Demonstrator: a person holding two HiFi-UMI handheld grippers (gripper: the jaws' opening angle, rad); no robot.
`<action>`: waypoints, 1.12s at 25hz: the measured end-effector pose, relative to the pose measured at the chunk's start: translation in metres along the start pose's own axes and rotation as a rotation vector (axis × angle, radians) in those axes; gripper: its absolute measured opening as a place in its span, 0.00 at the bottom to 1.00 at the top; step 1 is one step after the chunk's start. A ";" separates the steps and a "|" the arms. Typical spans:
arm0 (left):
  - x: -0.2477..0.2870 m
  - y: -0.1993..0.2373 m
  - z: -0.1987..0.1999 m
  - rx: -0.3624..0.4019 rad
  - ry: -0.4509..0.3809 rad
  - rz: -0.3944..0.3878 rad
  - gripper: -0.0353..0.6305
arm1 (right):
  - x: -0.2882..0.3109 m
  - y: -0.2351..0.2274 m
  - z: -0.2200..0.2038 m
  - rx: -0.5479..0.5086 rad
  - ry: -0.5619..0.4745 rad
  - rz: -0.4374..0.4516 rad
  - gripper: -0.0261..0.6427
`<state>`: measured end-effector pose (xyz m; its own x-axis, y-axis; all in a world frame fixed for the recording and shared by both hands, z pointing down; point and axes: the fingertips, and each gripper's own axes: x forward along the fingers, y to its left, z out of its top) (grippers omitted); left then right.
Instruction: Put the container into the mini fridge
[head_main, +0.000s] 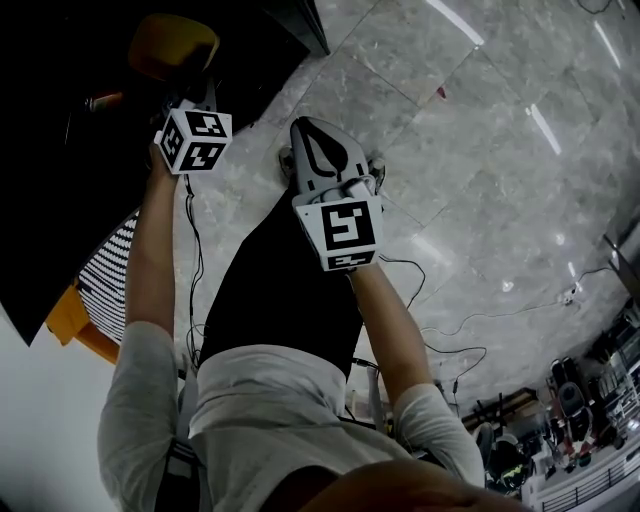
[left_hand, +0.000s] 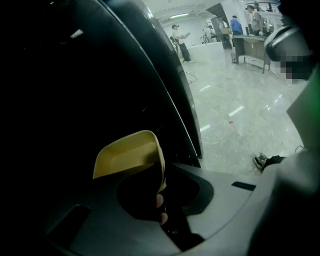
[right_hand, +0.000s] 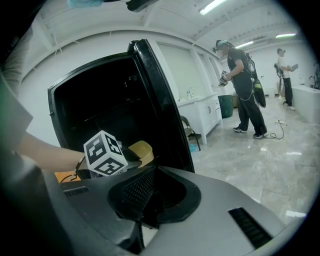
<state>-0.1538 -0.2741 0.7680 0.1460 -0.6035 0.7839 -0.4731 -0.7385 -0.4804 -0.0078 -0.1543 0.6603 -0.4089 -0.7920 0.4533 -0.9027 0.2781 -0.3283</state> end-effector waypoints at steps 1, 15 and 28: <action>0.000 0.002 0.000 -0.015 -0.001 0.000 0.10 | -0.001 0.000 0.001 -0.003 0.003 0.000 0.10; -0.006 0.023 -0.008 -0.122 0.001 -0.057 0.23 | -0.008 0.006 0.025 -0.053 0.050 0.020 0.10; -0.105 0.054 0.078 -0.341 -0.265 -0.010 0.24 | -0.035 0.045 0.095 -0.205 0.043 0.027 0.10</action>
<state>-0.1267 -0.2744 0.6287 0.3493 -0.6863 0.6379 -0.7242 -0.6297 -0.2809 -0.0217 -0.1653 0.5510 -0.4343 -0.7602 0.4833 -0.8981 0.4069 -0.1670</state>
